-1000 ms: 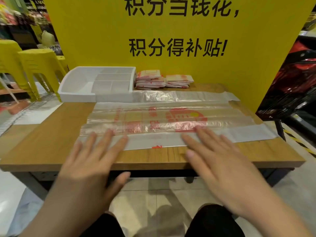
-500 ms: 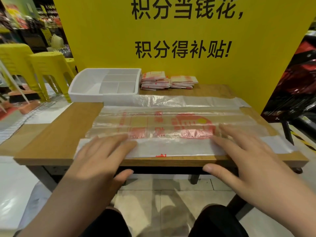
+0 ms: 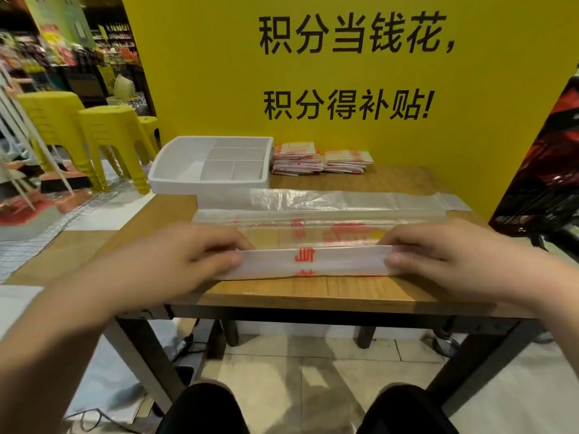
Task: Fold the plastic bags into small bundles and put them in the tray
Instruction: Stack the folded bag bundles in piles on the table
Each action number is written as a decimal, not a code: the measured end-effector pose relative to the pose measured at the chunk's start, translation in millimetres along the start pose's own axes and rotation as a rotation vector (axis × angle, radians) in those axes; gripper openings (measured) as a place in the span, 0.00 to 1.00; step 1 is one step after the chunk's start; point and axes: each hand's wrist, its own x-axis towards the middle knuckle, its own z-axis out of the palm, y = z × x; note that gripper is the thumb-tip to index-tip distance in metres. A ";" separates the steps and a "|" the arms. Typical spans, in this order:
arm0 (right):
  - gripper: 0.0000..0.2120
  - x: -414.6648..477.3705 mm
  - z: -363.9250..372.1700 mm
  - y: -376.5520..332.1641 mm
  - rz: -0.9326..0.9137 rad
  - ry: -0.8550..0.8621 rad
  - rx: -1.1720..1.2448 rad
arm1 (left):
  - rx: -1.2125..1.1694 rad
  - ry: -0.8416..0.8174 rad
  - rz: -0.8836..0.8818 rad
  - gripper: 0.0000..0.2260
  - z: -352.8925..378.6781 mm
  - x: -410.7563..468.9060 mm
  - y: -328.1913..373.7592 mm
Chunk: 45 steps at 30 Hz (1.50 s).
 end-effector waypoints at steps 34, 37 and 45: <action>0.33 -23.4 50.4 -19.6 0.264 0.040 -0.020 | 0.341 0.193 -0.375 0.31 76.1 -22.4 10.5; 0.35 -38.1 45.3 3.0 0.366 0.068 -0.023 | 0.309 0.177 -0.405 0.32 75.5 -21.6 10.6; 0.32 -50.7 42.2 -3.3 0.413 0.018 -0.027 | 0.328 0.195 -0.405 0.38 79.2 -29.1 15.8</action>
